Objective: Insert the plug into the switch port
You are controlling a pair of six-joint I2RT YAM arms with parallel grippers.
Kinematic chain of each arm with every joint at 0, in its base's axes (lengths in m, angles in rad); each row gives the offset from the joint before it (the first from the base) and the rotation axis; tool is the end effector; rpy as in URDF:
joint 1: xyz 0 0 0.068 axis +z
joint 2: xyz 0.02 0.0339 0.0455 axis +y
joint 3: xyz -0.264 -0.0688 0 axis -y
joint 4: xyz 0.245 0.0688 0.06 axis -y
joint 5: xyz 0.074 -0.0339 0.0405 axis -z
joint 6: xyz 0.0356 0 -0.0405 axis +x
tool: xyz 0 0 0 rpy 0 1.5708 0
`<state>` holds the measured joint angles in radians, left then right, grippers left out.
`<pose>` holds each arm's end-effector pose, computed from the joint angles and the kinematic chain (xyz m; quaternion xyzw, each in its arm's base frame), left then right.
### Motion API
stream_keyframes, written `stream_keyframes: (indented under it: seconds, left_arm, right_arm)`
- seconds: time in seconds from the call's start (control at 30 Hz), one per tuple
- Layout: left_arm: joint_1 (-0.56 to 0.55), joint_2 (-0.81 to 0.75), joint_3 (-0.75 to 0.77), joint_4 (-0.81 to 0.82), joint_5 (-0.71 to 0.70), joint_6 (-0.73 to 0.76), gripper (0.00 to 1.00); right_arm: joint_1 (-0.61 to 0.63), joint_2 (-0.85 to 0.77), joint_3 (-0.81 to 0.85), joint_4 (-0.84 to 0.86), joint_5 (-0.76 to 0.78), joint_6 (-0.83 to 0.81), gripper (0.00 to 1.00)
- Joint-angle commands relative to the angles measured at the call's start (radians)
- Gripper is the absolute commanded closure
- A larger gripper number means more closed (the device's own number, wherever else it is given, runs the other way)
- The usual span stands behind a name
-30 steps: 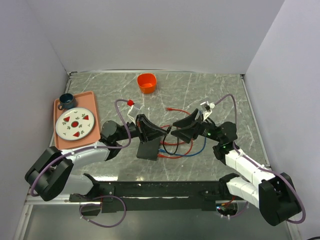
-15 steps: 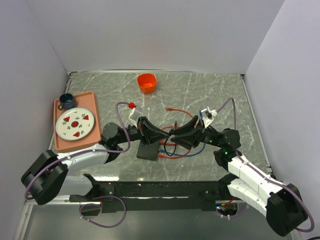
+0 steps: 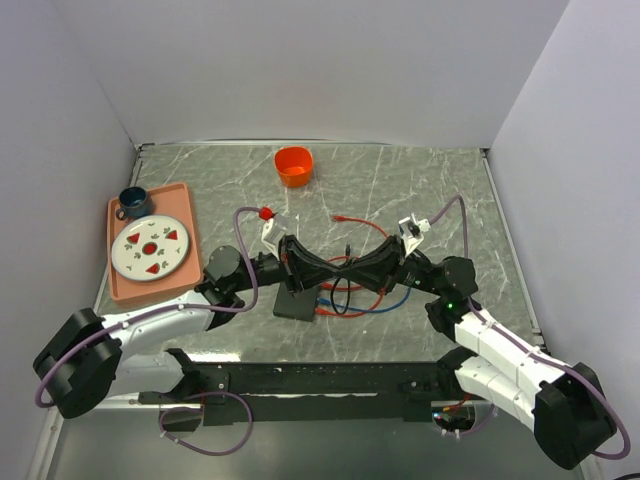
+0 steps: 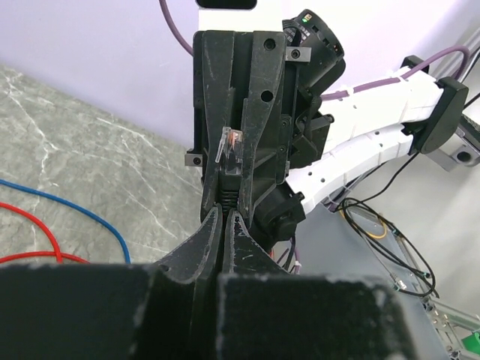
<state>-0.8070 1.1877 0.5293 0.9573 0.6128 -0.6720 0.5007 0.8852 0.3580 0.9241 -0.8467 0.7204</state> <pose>0.1584 -0.1950 0.2863 0.2803 0.5486 -0.6493 0.4460 0.1493 0.1121 0.2842 -0.2846 0.5394 0.6216 0.4915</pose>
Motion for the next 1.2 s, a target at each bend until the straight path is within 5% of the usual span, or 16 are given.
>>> stream_keyframes:
  seconds: [0.0, 0.13, 0.2, 0.23, 0.47, 0.63, 0.97, 1.17]
  left_arm:
    - [-0.015, -0.026, 0.026, -0.015, -0.009, 0.046, 0.99]
    - [-0.015, -0.039, 0.008, -0.057, 0.007, 0.064, 0.99]
    - [-0.015, -0.06, 0.001, -0.138, -0.02, 0.089, 0.77]
    - [-0.015, -0.092, 0.001, -0.181, -0.042, 0.103, 0.48]
    - [-0.011, -0.39, -0.009, -0.557, -0.456, 0.236, 0.01]
    - [-0.009, -0.516, 0.004, -0.626, -0.472, 0.272, 0.03]
    - [-0.009, -0.479, 0.066, -0.666, -0.159, 0.356, 0.01]
    - [-0.012, -0.376, 0.115, -0.631, 0.047, 0.371, 0.07]
  right_arm:
    - [0.019, -0.021, 0.021, 0.082, 0.02, 0.028, 1.0]
    - [0.019, -0.06, 0.03, 0.03, 0.04, 0.005, 1.0]
    - [0.019, -0.072, 0.061, -0.04, 0.009, -0.038, 1.0]
    - [0.019, -0.077, 0.073, -0.082, 0.003, -0.061, 1.0]
    - [0.016, -0.15, 0.14, -0.448, -0.026, -0.316, 1.0]
    - [0.016, -0.157, 0.173, -0.565, -0.061, -0.403, 1.0]
    - [0.018, -0.233, 0.113, -0.519, -0.189, -0.594, 1.0]
    - [0.021, -0.21, 0.17, -0.585, -0.458, -0.67, 1.0]
